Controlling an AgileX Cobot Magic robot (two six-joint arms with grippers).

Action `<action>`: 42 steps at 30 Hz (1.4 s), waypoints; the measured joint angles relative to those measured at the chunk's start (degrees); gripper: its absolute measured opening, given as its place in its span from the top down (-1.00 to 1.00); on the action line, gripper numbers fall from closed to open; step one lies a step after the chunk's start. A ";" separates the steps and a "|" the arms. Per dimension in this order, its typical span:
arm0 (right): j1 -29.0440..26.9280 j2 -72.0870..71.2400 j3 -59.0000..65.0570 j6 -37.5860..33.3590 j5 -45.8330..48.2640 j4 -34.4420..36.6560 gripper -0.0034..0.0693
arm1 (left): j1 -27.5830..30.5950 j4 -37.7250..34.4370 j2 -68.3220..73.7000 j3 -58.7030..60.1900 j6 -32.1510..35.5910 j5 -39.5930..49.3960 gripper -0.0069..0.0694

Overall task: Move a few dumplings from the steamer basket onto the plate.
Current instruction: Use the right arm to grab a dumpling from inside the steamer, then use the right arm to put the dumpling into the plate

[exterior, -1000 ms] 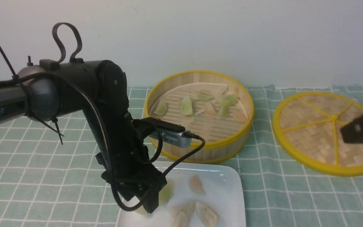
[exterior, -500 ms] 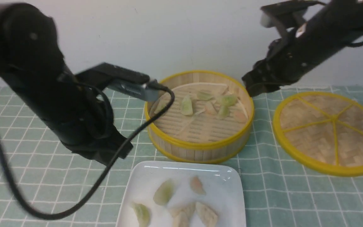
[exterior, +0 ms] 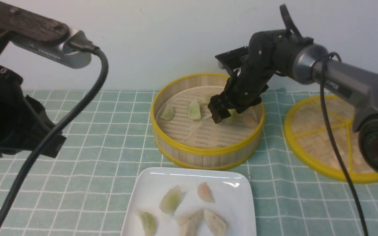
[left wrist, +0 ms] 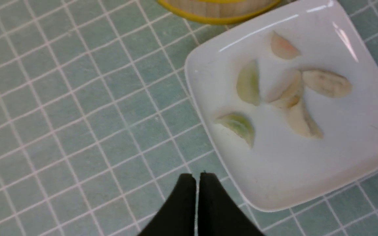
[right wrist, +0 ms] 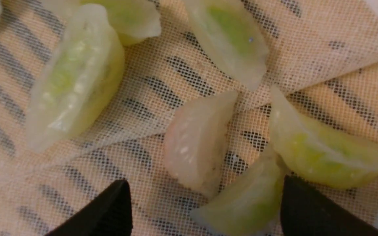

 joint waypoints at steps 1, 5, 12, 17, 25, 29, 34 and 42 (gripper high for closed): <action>0.41 1.00 -0.37 1.50 0.15 -2.02 -0.60 | 0.00 1.91 -0.34 0.13 -1.00 0.00 0.83; 1.56 1.59 -1.18 3.49 0.70 -5.78 -0.48 | 0.00 4.43 -0.39 0.45 -1.64 0.04 0.83; 2.88 1.78 -2.62 3.38 1.72 -7.08 0.31 | 0.00 5.07 -0.39 0.49 -2.04 0.04 0.83; 3.13 1.04 -6.11 2.40 9.91 -5.52 0.35 | 0.00 5.28 -0.39 0.49 -2.04 0.04 0.83; 3.24 -16.95 4.01 0.45 10.74 5.66 0.38 | 0.00 5.33 -0.39 0.49 -2.04 0.04 0.83; 4.54 -25.59 15.44 -2.03 10.69 7.95 0.38 | 0.00 5.33 -0.39 0.49 -2.04 0.04 0.83; 11.08 -32.38 34.98 -5.57 7.82 8.46 0.39 | 0.00 5.04 -0.39 1.48 -2.04 0.04 0.83; 12.32 -27.17 41.29 -5.91 -3.86 5.70 0.36 | 0.00 4.18 -0.40 6.83 -2.04 0.04 0.83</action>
